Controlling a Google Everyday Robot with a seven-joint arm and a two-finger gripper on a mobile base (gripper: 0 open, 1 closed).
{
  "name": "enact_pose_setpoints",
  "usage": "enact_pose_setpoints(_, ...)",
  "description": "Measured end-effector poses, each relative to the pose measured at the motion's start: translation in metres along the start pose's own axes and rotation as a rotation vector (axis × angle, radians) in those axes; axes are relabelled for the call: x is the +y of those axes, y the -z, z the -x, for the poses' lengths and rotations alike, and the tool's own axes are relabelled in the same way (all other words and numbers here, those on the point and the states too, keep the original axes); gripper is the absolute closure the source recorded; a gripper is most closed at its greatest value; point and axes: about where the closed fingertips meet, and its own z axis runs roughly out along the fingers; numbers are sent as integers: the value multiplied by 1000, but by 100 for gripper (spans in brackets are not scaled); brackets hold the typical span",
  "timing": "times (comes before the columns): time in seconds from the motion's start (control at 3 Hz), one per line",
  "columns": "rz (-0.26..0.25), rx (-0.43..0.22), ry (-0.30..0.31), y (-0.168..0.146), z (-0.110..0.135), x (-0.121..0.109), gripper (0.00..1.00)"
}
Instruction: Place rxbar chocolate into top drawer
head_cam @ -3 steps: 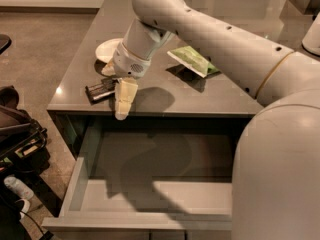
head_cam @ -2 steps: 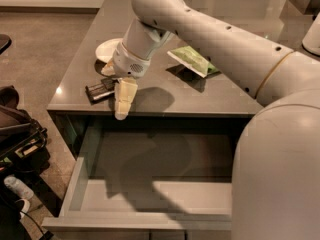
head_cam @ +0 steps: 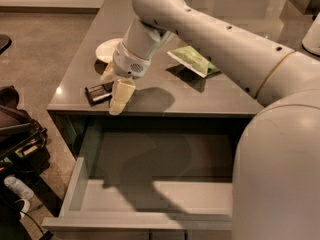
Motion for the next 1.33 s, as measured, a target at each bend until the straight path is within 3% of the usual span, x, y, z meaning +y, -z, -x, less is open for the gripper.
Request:
enact_pose_setpoints(0.67, 0, 0, 0, 0, 0, 0, 88)
enact_pose_setpoints(1.0, 0, 0, 0, 0, 0, 0, 100)
enact_pose_setpoints(1.33, 0, 0, 0, 0, 0, 0, 100)
